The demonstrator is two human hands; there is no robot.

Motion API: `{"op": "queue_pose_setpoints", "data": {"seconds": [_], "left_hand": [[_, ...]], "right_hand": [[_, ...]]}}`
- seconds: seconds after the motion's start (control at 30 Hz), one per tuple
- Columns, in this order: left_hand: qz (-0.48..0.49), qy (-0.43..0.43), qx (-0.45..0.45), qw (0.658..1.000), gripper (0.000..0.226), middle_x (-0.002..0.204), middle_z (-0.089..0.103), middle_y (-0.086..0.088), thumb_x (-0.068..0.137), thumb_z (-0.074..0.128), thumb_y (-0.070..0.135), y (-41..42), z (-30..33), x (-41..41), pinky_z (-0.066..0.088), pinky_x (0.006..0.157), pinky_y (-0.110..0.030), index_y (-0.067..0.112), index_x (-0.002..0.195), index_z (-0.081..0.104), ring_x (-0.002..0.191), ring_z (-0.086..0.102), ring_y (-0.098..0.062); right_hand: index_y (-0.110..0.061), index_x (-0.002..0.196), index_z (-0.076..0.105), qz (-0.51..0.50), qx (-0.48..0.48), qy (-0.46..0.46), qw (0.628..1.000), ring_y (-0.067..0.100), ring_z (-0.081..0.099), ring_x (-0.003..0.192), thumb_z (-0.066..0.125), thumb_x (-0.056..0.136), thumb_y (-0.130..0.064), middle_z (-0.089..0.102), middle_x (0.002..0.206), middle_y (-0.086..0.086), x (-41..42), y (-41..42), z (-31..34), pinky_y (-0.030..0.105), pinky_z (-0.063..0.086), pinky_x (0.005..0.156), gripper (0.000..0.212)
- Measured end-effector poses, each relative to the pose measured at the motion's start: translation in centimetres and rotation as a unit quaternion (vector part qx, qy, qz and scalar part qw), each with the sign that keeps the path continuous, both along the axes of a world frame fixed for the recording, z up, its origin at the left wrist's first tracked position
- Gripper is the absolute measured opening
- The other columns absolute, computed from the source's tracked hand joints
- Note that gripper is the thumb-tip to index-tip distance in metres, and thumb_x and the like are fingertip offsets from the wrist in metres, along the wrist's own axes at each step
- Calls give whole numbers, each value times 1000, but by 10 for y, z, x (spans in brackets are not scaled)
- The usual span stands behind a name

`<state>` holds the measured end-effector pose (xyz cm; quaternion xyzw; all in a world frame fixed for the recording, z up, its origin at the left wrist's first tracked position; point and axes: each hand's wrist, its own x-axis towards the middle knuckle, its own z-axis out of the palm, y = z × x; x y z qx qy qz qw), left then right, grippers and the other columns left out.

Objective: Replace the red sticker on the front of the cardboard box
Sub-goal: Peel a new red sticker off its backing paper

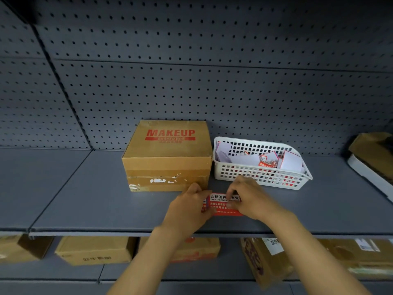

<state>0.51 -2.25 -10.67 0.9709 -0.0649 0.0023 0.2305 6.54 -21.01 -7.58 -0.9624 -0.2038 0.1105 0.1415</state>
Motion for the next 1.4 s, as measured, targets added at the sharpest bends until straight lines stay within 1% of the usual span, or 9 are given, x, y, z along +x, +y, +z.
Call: {"op": "queue_pose_setpoints", "data": {"seconds": [0.1, 0.27, 0.57, 0.7, 0.9, 1.1, 1.23, 1.33, 1.4], "left_hand": [[-17, 26, 22, 999, 57, 132, 45, 2, 95, 56, 47, -1, 2, 3, 48, 103, -39, 28, 147, 41, 120, 55, -21], [-17, 19, 43, 999, 51, 130, 46, 1, 94, 58, 47, -4, 9, 4, 51, 96, -36, 30, 141, 48, 114, 60, -24], [-11, -47, 51, 997, 44, 126, 48, 7, 90, 63, 50, -2, 11, 2, 56, 87, -34, 35, 132, 60, 106, 64, -18], [-4, -100, 3, 995, 46, 125, 54, 9, 89, 66, 45, -3, 8, 1, 57, 85, -34, 39, 134, 56, 101, 66, -16], [38, -96, -269, 958, 37, 95, 77, 12, 89, 72, 29, -7, 21, -1, 55, 79, -13, 36, 124, 62, 89, 69, 2], [49, 18, -498, 866, 15, 91, 81, -5, 89, 70, 23, -8, 59, 5, 60, 80, -27, 16, 97, 80, 84, 75, -16], [47, 5, -572, 819, 21, 79, 80, -12, 70, 76, 32, -10, 84, 3, 58, 69, -23, 21, 87, 81, 69, 71, -14], [50, -22, -613, 788, 19, 72, 78, -10, 66, 77, 30, -15, 97, 4, 55, 61, -20, 17, 80, 80, 63, 70, -13], [50, -31, -632, 773, 22, 71, 78, -9, 68, 75, 28, -18, 104, 4, 55, 60, -18, 12, 83, 78, 64, 71, -12]], "right_hand": [[-27, 128, 58, -3, 2, 1, 1000, 15, 46, 119, 75, 83, -37, 55, 121, -4, 1, 0, -2, 33, 42, 102, 48], [-27, 120, 63, -19, -11, 8, 1000, 17, 47, 112, 76, 81, -43, 54, 102, -7, 4, -2, -2, 34, 46, 94, 44], [-34, 137, 51, 15, -28, -41, 999, 17, 35, 131, 54, 90, -60, 48, 137, -9, 2, -6, -1, 40, 32, 106, 54], [-37, 119, 63, 16, 7, -53, 998, 13, 42, 122, 65, 82, -60, 56, 121, -13, 2, -4, 5, 38, 34, 103, 44], [-32, 94, 69, 14, 153, 0, 988, 3, 67, 88, 70, 88, -41, 72, 94, -14, -8, -10, 37, 38, 57, 85, 10], [-38, 96, 71, -5, 261, 15, 965, -2, 69, 85, 85, 73, -37, 74, 92, -13, -10, -21, 80, 29, 58, 81, 27], [-39, 110, 68, -32, 257, -208, 943, 3, 54, 101, 89, 67, -37, 58, 110, -16, -12, -18, 90, 25, 43, 89, 49], [-32, 97, 74, 9, 202, -437, 876, 18, 55, 96, 83, 74, -35, 61, 104, -9, -24, -8, 97, 37, 41, 82, 25], [-27, 89, 78, 55, 239, -455, 856, 18, 62, 85, 78, 81, -31, 69, 95, -10, -29, -2, 100, 39, 46, 76, 8]]}}
